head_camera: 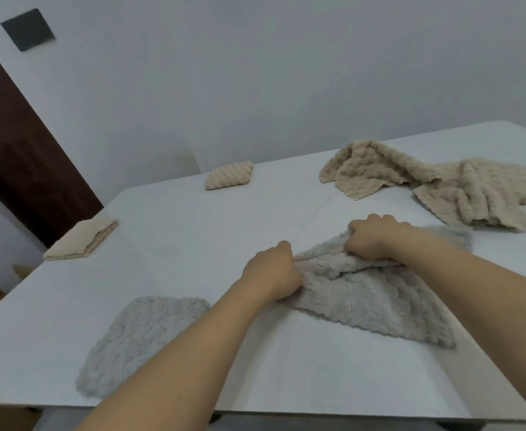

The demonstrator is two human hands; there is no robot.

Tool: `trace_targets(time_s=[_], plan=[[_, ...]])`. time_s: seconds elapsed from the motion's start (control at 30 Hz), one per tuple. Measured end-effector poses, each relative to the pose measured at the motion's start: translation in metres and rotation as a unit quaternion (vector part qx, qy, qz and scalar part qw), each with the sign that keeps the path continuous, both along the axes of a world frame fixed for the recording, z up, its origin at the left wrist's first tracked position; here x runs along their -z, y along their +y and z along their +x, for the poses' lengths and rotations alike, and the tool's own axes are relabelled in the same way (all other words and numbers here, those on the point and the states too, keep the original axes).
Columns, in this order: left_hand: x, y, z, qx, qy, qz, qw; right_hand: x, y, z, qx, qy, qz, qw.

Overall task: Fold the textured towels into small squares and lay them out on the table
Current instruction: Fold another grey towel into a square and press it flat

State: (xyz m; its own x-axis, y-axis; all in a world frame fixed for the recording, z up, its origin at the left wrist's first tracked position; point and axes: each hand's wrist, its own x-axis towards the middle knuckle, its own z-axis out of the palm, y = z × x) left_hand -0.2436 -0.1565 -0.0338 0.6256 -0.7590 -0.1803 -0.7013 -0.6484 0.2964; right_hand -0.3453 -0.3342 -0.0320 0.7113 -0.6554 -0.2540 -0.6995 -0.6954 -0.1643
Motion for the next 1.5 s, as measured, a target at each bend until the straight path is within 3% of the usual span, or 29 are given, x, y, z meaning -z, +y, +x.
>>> trace_targets(time_s=[0.1, 0.17, 0.33, 0.43, 0.5, 0.57, 0.67, 0.73, 0.8, 0.87, 0.93, 1.0, 1.07, 1.1, 1.17, 1.4, 1.5], plan=[[-0.006, 0.015, 0.010, -0.044, 0.020, 0.005, 0.999, -0.009, 0.006, 0.006, -0.054, 0.038, -0.019, 0.998], [-0.013, 0.020, 0.015, -0.053, 0.041, 0.008, 0.998, -0.010, 0.012, 0.012, -0.115, 0.016, -0.054, 0.992], [-0.043, 0.037, 0.030, -0.071, 0.027, -0.064, 0.995, -0.028, 0.023, 0.027, -0.121, -0.215, 0.041, 0.968], [-0.066, 0.050, 0.042, -0.102, -0.008, -0.158, 0.982, -0.051, 0.026, 0.032, -0.096, -0.323, -0.025, 0.941], [-0.086, 0.055, 0.054, -0.085, -0.125, -0.170, 0.974, -0.067, 0.027, 0.036, -0.092, -0.370, -0.105, 0.919], [-0.111, 0.056, 0.068, -0.030, -0.282, -0.157, 0.946, -0.088, 0.030, 0.040, -0.095, -0.420, -0.187, 0.883], [-0.159, 0.060, 0.083, 0.051, -0.458, -0.221, 0.859, -0.130, 0.037, 0.044, -0.078, -0.525, -0.250, 0.810], [-0.181, 0.067, 0.085, 0.079, -0.545, -0.269, 0.790, -0.152, 0.041, 0.043, -0.074, -0.613, -0.240, 0.749], [-0.182, 0.073, 0.084, 0.117, -0.590, -0.249, 0.759, -0.155, 0.042, 0.041, -0.092, -0.652, -0.257, 0.707], [-0.163, 0.078, 0.078, 0.160, -0.572, -0.189, 0.782, -0.140, 0.047, 0.036, -0.111, -0.620, -0.256, 0.733], [-0.133, 0.081, 0.063, 0.175, -0.473, -0.141, 0.852, -0.114, 0.050, 0.029, -0.114, -0.510, -0.188, 0.832], [-0.096, 0.083, 0.044, 0.157, -0.316, -0.058, 0.934, -0.081, 0.050, 0.021, -0.110, -0.282, -0.108, 0.947], [-0.058, 0.082, 0.027, 0.150, -0.139, 0.047, 0.978, -0.052, 0.045, 0.012, -0.113, -0.081, -0.037, 0.990], [-0.042, 0.081, 0.020, 0.159, -0.089, 0.074, 0.980, -0.041, 0.044, 0.007, -0.110, -0.020, -0.018, 0.994], [-0.023, 0.079, 0.010, 0.174, -0.060, 0.096, 0.978, -0.032, 0.040, -0.001, -0.099, 0.012, -0.003, 0.995], [-0.049, 0.078, 0.000, 0.128, 0.017, 0.141, 0.982, -0.052, 0.040, -0.002, -0.076, -0.009, 0.097, 0.992], [-0.061, 0.077, 0.011, 0.102, 0.071, 0.156, 0.980, -0.053, 0.032, 0.004, -0.058, -0.064, 0.107, 0.991]])
